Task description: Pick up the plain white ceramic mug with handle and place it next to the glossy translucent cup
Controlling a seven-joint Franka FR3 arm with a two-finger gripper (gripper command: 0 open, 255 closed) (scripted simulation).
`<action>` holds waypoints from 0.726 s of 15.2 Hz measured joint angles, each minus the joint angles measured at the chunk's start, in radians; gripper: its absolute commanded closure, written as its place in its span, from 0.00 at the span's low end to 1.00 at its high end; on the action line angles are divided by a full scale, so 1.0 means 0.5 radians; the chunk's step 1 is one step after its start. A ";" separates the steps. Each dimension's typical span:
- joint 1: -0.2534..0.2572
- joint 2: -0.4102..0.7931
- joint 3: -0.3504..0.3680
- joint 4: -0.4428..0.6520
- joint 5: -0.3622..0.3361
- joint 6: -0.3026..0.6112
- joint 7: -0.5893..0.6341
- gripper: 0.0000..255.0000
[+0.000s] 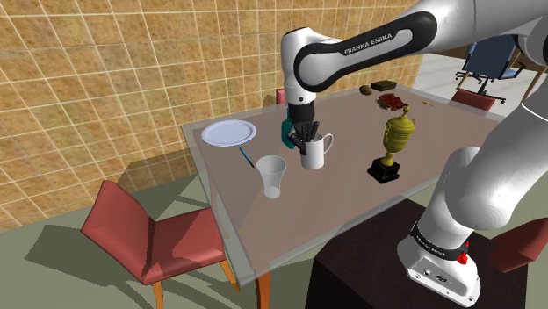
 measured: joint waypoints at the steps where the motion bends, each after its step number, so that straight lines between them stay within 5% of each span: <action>1: 0.002 0.007 0.003 -0.019 0.001 0.026 0.002 1.00; 11: -0.001 0.106 0.003 -0.196 -0.001 0.302 -0.009 1.00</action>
